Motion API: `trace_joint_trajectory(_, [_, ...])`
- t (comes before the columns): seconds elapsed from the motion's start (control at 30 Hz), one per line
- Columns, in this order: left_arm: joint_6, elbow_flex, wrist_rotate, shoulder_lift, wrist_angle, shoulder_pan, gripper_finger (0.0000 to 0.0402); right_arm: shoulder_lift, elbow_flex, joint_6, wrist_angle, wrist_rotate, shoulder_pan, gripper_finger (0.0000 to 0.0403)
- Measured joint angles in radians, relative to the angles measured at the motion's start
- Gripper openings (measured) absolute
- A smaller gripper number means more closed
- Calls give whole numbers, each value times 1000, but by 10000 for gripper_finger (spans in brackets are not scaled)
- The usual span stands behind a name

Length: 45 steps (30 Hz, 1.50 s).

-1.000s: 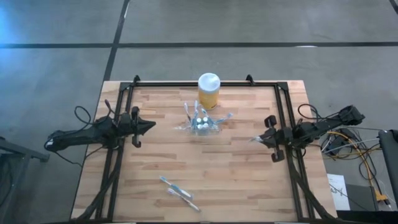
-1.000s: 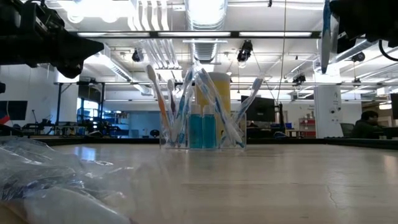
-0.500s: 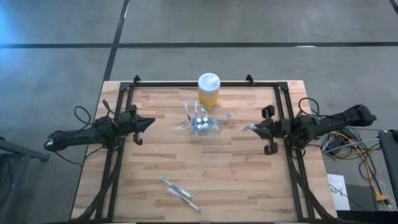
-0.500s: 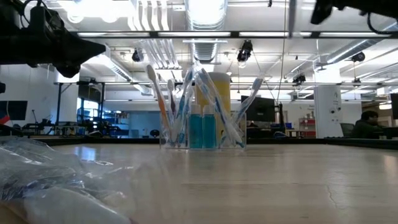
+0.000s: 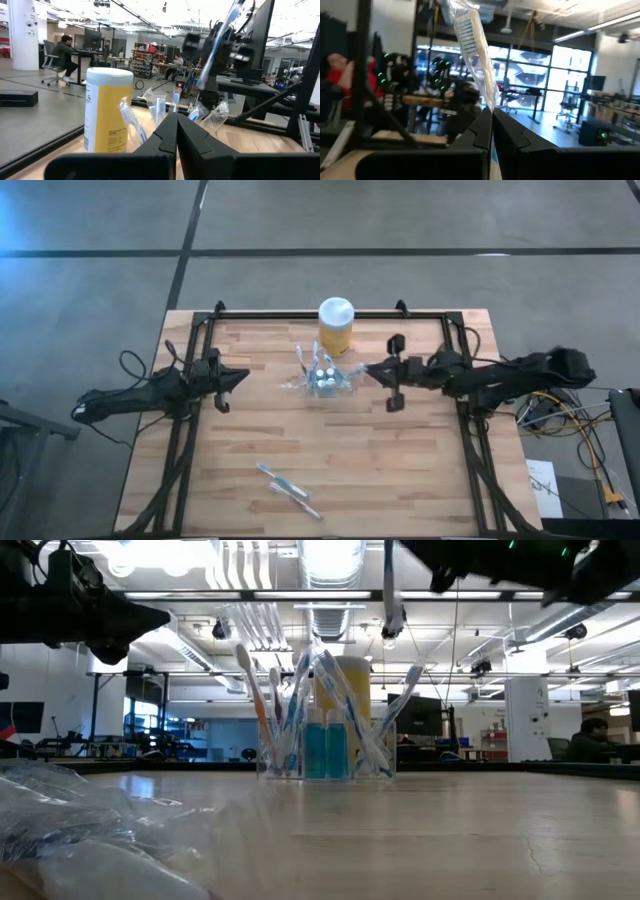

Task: Pick & Place toothbrushing station
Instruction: Put the blue toothbrush into the transparent organizer

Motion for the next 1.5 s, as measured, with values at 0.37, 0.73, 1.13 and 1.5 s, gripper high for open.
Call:
trace_joint_trajectory(0.37, [0, 0, 0, 0, -3, 0, 7, 373, -140, 159, 575, -17, -101, 8])
trace_joint_trajectory(0.73, [-24, 0, 0, 2, -3, 0, 7, 614, -95, 156, 598, 116, -101, 8])
trace_joint_trajectory(1.13, [-25, 0, 0, 2, -5, 0, 7, 821, -56, 177, 599, 165, -99, 8])
trace_joint_trajectory(1.5, [-24, 0, 0, 2, -11, 0, 7, 863, -56, 181, 595, 164, -98, 8])
